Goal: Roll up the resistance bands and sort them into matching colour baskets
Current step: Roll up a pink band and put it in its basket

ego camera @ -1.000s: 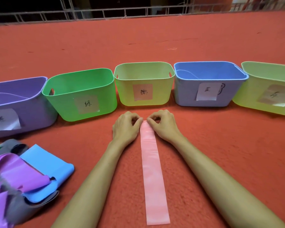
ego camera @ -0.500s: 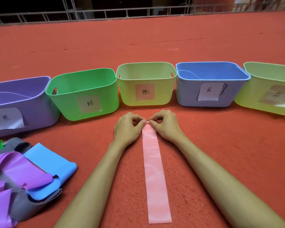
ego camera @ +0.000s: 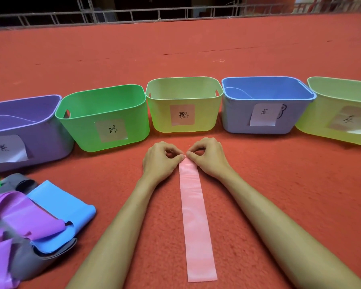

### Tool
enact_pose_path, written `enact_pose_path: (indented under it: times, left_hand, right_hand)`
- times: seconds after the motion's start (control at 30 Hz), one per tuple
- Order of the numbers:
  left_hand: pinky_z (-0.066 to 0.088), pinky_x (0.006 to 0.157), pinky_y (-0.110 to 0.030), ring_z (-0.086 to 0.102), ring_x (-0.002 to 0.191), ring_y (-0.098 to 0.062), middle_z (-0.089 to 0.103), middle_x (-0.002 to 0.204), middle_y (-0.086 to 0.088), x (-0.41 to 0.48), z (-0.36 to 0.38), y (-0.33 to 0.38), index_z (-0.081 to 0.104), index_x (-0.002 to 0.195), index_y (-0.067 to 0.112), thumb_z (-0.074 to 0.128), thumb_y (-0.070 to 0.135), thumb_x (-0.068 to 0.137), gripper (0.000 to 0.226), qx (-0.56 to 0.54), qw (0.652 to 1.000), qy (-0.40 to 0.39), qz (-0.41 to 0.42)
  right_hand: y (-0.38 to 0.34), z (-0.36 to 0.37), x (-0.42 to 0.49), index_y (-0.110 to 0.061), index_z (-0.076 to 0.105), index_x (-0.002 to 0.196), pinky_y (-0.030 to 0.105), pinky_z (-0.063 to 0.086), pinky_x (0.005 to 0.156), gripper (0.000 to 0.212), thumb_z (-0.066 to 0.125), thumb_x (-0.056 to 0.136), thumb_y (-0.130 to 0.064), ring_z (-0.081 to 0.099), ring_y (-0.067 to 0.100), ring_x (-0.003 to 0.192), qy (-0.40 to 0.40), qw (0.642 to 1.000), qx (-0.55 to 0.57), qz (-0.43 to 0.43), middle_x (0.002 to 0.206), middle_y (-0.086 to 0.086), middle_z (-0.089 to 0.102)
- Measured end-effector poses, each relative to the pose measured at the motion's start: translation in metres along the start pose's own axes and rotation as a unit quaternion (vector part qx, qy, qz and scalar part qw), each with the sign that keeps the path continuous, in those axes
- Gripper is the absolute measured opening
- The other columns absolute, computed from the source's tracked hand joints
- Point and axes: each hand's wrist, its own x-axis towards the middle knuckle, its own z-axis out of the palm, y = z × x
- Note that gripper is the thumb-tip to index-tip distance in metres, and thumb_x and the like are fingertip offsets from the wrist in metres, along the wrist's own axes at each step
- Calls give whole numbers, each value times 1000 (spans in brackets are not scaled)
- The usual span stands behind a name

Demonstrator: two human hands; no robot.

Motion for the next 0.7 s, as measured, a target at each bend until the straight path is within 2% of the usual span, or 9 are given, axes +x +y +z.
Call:
enact_pose_path:
  times: [0.23, 0.5, 0.7]
  left_hand:
    - [51, 76, -29, 67, 86, 0, 71, 94, 18, -2, 0, 1, 82, 83, 38, 76, 44, 88, 9, -15, 1000, 6, 3]
    - [57, 83, -35, 66, 84, 6, 71, 92, 20, -3, -2, 2, 81, 81, 39, 84, 42, 80, 4, -24, 1000, 0, -4]
    - [57, 82, -33, 66, 85, 7, 72, 93, 19, -3, -3, 3, 82, 83, 39, 85, 42, 77, 7, -24, 1000, -5, 1]
  right_hand:
    - [4, 0, 0, -29, 80, 80, 46, 54, 85, 4, 82, 80, -33, 64, 18, 95, -8, 1000, -12, -14, 88, -9, 71]
    - [2, -2, -2, -30, 80, 80, 44, 51, 89, 2, 82, 80, -32, 63, 16, 95, -10, 999, -22, -28, 88, -11, 71]
    - [-2, -10, -4, -28, 83, 84, 28, 43, 87, 4, 84, 81, -26, 58, 5, 94, -21, 999, -18, -42, 90, -11, 72]
